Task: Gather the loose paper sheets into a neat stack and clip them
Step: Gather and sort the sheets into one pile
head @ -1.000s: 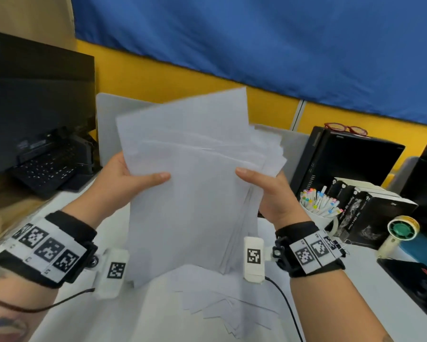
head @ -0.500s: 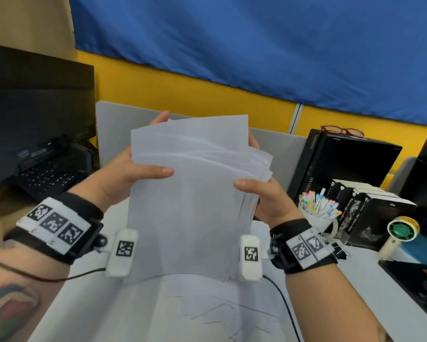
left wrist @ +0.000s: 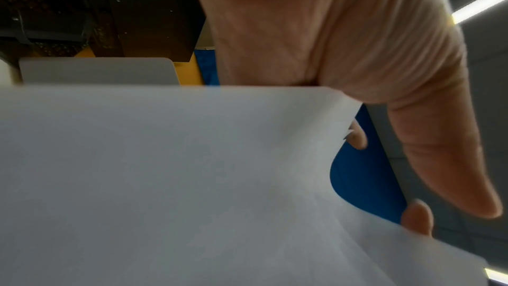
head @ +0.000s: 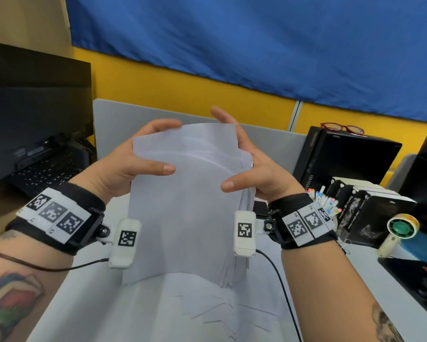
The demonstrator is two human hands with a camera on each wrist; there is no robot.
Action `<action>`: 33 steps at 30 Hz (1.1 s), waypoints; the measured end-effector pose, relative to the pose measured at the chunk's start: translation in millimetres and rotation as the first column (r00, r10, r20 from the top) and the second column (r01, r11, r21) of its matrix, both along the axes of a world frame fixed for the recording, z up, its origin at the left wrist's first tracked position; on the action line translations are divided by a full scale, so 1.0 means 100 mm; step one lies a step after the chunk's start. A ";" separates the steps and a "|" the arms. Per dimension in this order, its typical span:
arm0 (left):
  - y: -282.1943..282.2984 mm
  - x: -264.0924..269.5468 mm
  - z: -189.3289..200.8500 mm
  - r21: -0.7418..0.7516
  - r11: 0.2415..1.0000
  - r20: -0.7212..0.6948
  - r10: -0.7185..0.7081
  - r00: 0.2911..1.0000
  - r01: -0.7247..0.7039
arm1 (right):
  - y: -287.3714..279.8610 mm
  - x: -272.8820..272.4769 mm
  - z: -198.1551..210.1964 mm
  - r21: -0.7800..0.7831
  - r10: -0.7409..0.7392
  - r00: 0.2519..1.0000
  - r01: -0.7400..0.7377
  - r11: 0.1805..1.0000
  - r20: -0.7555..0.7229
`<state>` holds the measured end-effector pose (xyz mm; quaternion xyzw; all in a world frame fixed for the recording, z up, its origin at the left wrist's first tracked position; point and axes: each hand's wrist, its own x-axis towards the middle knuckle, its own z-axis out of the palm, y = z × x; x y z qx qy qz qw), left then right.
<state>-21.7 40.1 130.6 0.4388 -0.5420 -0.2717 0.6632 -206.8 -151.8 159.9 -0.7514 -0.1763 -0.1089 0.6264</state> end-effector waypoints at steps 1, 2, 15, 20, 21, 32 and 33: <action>0.00 0.01 -0.01 -0.014 1.000 -0.006 -0.012 1.000 0.012 | 0.00 0.00 0.00 0.007 -0.009 1.000 0.009 1.000 0.009; -0.01 0.03 -0.01 -0.019 0.999 -0.017 -0.028 0.999 0.028 | 0.00 0.01 0.00 0.025 -0.017 1.000 0.017 1.000 0.015; 0.05 0.14 -0.04 0.023 0.988 -0.155 -0.150 0.976 0.156 | -0.11 0.00 -0.35 0.397 -0.146 0.983 0.090 0.913 0.112; 0.02 0.19 0.02 0.084 0.937 -0.135 -0.327 0.935 0.339 | -0.09 0.05 -0.31 0.287 -0.060 0.994 0.031 0.957 0.091; 0.02 0.21 0.02 0.092 0.927 -0.151 -0.347 0.926 0.363 | -0.10 0.06 -0.30 0.266 -0.064 0.995 0.040 0.963 0.082; 0.11 0.34 -0.19 0.084 0.981 -0.194 -0.154 0.969 0.173 | -0.31 0.03 -0.54 0.430 -0.042 0.995 -0.001 0.903 0.090; 0.10 0.31 -0.20 0.071 0.992 -0.184 -0.085 0.979 0.100 | -0.32 0.04 -0.56 0.452 -0.066 0.993 0.015 0.892 0.098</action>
